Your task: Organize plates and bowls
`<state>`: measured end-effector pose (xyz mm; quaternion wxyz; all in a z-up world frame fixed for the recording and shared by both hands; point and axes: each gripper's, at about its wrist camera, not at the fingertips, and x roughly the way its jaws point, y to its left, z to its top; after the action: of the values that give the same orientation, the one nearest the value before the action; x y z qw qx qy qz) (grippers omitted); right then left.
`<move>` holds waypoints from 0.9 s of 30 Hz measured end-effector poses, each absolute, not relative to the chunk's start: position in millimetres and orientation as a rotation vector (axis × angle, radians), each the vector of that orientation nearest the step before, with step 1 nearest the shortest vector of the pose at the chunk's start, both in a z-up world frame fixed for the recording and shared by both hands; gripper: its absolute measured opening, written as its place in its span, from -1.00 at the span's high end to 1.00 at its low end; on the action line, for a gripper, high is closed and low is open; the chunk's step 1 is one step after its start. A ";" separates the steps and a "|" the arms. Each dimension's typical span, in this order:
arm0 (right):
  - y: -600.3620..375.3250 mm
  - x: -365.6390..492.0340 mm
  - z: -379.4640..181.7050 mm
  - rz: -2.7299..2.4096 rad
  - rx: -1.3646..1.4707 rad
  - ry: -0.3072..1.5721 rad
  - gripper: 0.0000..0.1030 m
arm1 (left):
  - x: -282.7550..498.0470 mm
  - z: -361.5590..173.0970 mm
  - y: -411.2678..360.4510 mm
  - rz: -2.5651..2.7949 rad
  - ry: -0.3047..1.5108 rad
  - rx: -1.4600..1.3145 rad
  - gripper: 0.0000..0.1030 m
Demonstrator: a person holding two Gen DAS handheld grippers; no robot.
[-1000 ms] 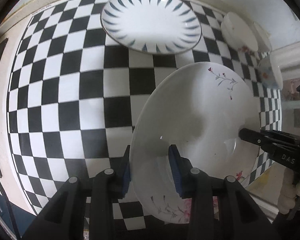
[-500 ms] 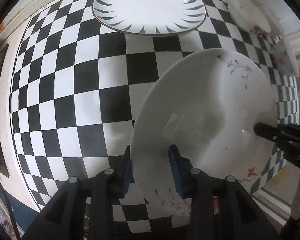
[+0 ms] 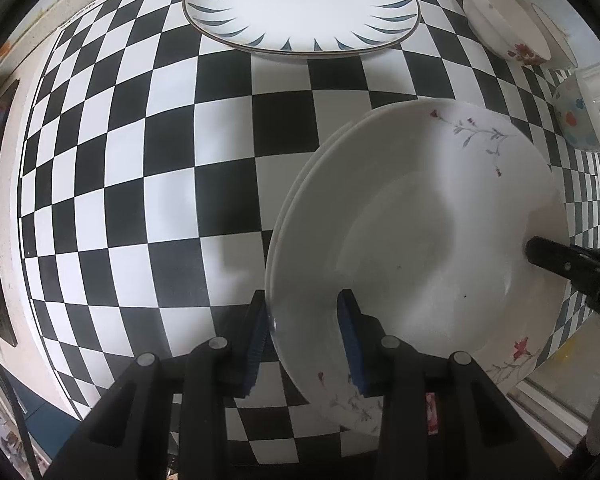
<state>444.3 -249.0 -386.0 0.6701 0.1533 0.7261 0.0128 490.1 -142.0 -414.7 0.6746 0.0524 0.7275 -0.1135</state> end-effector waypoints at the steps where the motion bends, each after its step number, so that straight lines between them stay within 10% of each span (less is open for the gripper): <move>1: -251.1 444.1 -385.5 0.026 0.350 1.639 0.57 | 490.5 -415.2 -141.7 -0.255 1.638 0.115 0.37; 27: -233.9 444.4 -352.0 -0.032 0.257 1.578 0.57 | 502.4 -355.5 -114.5 -0.223 1.535 0.067 0.36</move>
<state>444.4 -233.9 -352.0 0.6969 0.1154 0.7077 -0.0145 502.4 -114.5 -355.5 0.7136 0.0300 0.6926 -0.1004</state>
